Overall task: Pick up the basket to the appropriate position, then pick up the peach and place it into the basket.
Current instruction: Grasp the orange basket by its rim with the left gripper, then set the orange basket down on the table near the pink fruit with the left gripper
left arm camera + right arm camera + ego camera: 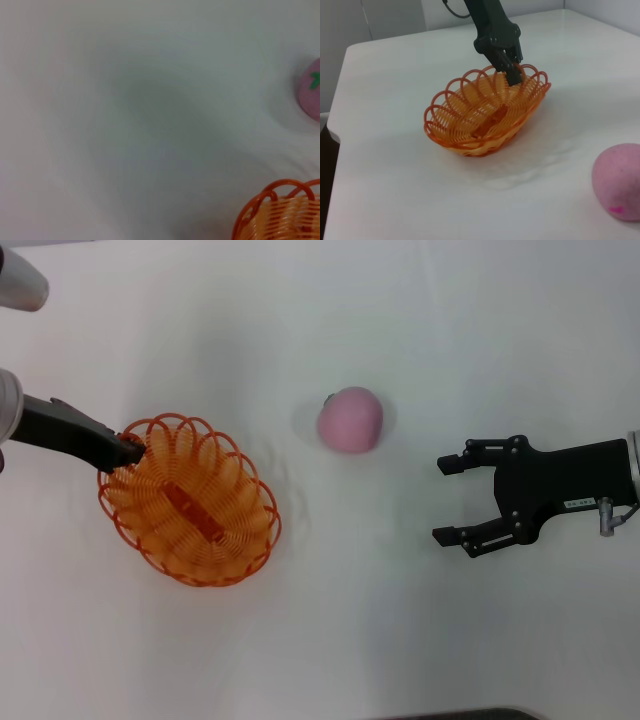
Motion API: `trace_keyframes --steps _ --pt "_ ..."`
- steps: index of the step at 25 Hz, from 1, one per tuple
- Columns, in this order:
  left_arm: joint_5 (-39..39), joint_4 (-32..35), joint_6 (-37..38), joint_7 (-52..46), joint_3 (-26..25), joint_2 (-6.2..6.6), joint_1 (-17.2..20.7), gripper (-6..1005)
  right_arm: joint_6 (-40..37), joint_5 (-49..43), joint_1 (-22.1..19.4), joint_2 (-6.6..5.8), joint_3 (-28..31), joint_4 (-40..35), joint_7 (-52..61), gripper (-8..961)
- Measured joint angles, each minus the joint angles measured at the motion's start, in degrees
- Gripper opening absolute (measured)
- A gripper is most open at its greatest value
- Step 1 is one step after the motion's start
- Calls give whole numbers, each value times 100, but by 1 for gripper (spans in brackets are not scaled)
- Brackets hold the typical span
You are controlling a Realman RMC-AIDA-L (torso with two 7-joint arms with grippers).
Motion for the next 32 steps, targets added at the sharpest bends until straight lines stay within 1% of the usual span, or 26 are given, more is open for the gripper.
trace_keyframes --steps 3,7,13,17,21,24,27,28,32 --pt "3 9 118 -260 -26 21 -52 99 10 0 0 0 0 0 0 946" --pt "-28 11 371 -725 -147 72 -143 92 14 0 0 0 0 0 0 947" --pt "-178 1 1087 -1086 -912 85 -342 83 14 0 -1 -1 11 0 0 947" --pt "-352 2 1331 -1355 -1223 80 -334 73 14 0 -8 -12 33 0 0 946" --pt "-416 -25 1265 -1526 -1358 9 -198 66 42 0 -9 -18 74 0 0 946" --pt "-566 -76 1065 -1601 -1331 -44 -12 67 88 7 -3 -16 79 0 0 947" --pt "-910 -176 865 -1618 -1268 -54 273 67 108 23 -1 -14 80 0 0 947" --pt "-910 -176 865 -1618 -1268 -54 273 66 115 27 0 -13 81 0 0 947" --pt "-1164 -229 777 -1684 -1146 -65 483 64 142 39 21 -9 110 0 0 947"
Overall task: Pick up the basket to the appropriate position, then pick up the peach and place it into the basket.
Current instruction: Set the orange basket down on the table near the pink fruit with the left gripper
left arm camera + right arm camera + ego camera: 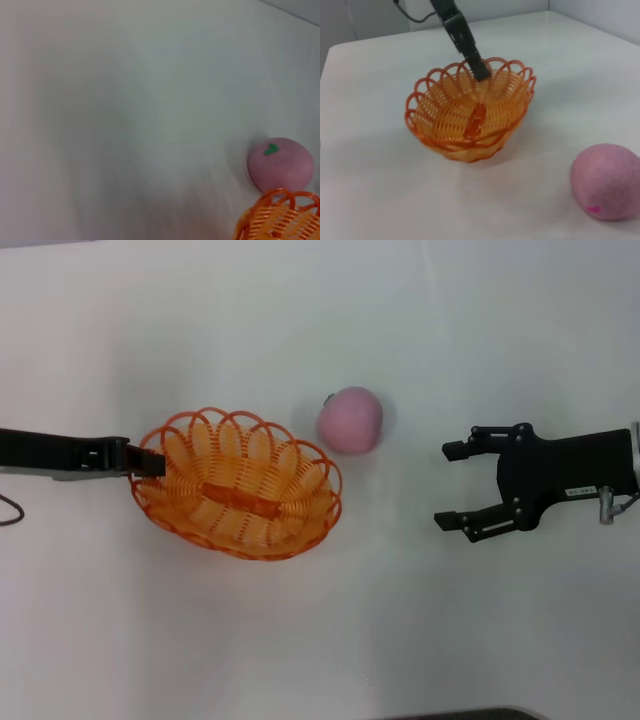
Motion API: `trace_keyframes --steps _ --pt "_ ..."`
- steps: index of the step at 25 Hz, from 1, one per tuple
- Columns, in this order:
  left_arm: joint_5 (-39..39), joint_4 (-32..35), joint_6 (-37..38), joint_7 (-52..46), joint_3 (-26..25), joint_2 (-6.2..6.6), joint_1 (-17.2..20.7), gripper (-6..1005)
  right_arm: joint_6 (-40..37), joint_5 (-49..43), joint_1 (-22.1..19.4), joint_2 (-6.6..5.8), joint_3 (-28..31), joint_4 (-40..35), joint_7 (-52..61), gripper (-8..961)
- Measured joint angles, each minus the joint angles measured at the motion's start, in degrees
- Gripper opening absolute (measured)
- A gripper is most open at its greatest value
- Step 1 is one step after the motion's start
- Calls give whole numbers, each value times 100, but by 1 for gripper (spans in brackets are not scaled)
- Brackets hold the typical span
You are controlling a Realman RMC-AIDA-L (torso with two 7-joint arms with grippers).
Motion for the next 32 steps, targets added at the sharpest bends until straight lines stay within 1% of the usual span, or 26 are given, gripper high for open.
trace_keyframes --steps 5,7,9,10,11,17,20,27,32 --pt "-381 -106 -73 -32 111 -6 223 63 56 5 13 9 32 0 0 947" --pt "-577 -120 -164 -71 269 -11 348 63 78 5 14 10 38 0 0 946" --pt "-824 -115 -344 -145 582 -16 505 63 85 6 14 11 63 0 0 946" --pt "-824 -115 -344 -145 582 -16 505 63 87 5 14 13 88 0 0 946" --pt "-1083 -34 -587 -270 1057 -17 701 63 90 6 14 16 126 0 0 946" --pt "-1298 290 -972 -529 1725 -17 994 63 91 3 14 17 236 0 0 946" --pt "-1424 363 -1055 -624 1857 -17 1099 63 91 -1 14 15 250 0 0 946" --pt "-1880 349 -1165 -762 1958 -17 1280 62 98 3 14 3 260 0 0 947" --pt "-1906 364 -1303 -893 2070 -17 1318 62 153 5 14 3 274 0 0 947"
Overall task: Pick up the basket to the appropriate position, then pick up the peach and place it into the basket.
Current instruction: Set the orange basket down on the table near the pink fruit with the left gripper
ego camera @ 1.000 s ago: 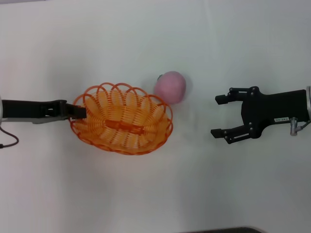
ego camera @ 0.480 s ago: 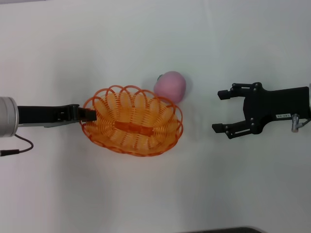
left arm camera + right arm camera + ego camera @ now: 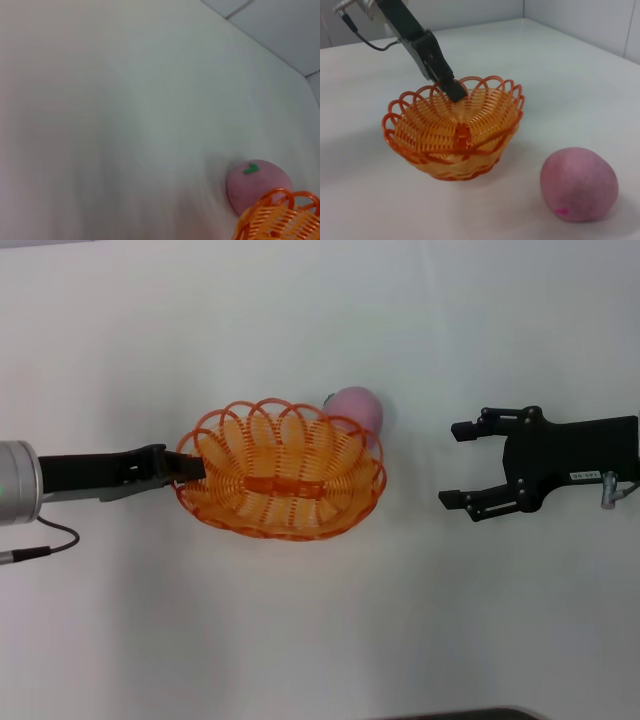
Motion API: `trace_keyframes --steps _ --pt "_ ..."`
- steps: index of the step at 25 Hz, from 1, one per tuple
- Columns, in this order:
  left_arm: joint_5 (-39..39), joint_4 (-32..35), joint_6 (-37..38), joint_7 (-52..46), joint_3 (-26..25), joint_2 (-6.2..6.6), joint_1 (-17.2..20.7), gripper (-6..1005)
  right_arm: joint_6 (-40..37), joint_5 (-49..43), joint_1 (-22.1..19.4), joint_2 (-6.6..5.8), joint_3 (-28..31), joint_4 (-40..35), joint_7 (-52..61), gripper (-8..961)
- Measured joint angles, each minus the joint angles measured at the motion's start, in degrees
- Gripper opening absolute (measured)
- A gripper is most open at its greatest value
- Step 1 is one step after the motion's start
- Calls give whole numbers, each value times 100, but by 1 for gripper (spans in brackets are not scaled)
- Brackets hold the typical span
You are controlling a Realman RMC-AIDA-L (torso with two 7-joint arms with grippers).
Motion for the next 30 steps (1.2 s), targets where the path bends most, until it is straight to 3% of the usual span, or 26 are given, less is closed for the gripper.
trace_keyframes --steps 30 --pt "-52 104 -893 -160 333 0 319 62 105 -1 53 16 213 0 -53 946"
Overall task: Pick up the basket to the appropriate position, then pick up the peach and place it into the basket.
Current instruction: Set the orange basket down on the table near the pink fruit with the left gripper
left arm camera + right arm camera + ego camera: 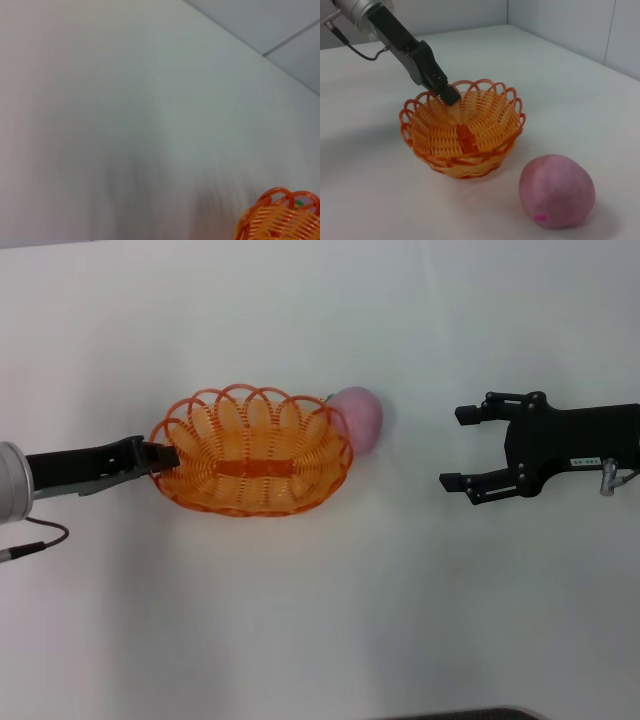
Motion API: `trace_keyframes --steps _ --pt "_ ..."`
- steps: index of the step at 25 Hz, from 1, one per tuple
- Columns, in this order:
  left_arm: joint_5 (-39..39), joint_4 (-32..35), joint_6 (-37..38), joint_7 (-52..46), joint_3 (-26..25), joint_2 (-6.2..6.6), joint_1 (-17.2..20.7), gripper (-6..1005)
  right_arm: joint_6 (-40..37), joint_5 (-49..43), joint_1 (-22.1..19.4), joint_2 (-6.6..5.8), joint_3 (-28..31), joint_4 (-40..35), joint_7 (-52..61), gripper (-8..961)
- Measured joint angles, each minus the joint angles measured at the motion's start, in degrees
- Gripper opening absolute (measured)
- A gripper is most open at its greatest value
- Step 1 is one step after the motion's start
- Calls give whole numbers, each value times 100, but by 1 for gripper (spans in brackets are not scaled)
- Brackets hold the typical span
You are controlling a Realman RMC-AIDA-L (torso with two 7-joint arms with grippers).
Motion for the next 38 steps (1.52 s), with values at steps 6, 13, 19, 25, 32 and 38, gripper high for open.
trace_keyframes --steps 6,13,19,25,32,38 --pt "80 0 -24 -132 -3 0 25 63 1 0 -1 0 0 0 0 946" --pt "64 1 -31 -223 -6 0 38 63 6 0 -1 13 0 0 7 946" --pt "1 10 -63 -309 -19 0 110 62 6 0 -1 24 0 0 25 947" --pt "-124 14 -53 -315 -30 0 162 62 5 0 0 27 0 0 34 947" --pt "-186 55 -75 -313 -15 0 187 63 5 0 5 41 0 0 44 946" --pt "-187 34 -72 -292 -49 0 202 63 5 0 10 54 0 0 44 946"
